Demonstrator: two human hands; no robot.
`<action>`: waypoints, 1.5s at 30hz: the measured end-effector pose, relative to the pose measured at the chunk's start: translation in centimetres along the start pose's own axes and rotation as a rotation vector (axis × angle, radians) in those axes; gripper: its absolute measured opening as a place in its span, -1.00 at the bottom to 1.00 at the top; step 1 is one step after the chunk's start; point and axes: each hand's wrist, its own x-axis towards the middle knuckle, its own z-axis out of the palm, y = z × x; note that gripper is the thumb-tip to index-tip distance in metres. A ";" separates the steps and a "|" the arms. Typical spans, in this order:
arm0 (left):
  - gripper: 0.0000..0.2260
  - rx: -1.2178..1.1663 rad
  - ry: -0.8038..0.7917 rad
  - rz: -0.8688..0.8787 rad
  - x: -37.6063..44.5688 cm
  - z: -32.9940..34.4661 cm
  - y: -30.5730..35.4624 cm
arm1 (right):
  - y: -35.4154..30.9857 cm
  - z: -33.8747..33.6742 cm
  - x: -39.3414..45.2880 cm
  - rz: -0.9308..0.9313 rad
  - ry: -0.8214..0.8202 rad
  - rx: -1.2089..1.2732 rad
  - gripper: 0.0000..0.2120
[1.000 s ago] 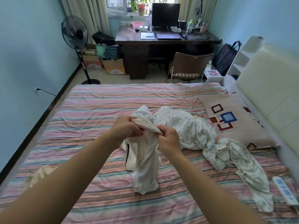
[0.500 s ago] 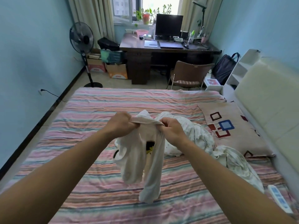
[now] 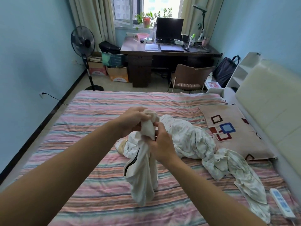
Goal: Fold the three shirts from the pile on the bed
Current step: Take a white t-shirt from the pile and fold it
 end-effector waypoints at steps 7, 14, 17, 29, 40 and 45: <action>-0.47 0.126 0.017 0.024 -0.7 -0.9 -4.1 | -1.8 -2.6 2.8 0.116 0.119 0.295 -0.90; -0.13 0.155 0.179 -0.128 0.4 1.7 -11.4 | -4.5 -3.9 4.2 0.102 0.144 0.336 -0.73; -0.30 0.257 0.247 -0.154 1.3 2.7 -13.1 | -5.3 -4.2 4.3 0.086 0.121 0.356 -0.71; -0.83 0.025 0.292 -0.159 -1.6 -5.1 -6.7 | -4.9 -11.5 4.7 -0.074 0.282 0.056 -0.60; -0.82 0.083 0.319 0.037 -5.8 -9.8 6.0 | -5.6 -14.2 4.2 0.155 -0.201 -0.192 -0.80; -0.87 0.382 0.230 0.036 -7.5 -9.9 7.1 | -6.6 -14.7 4.3 -0.022 -0.068 -0.770 -0.76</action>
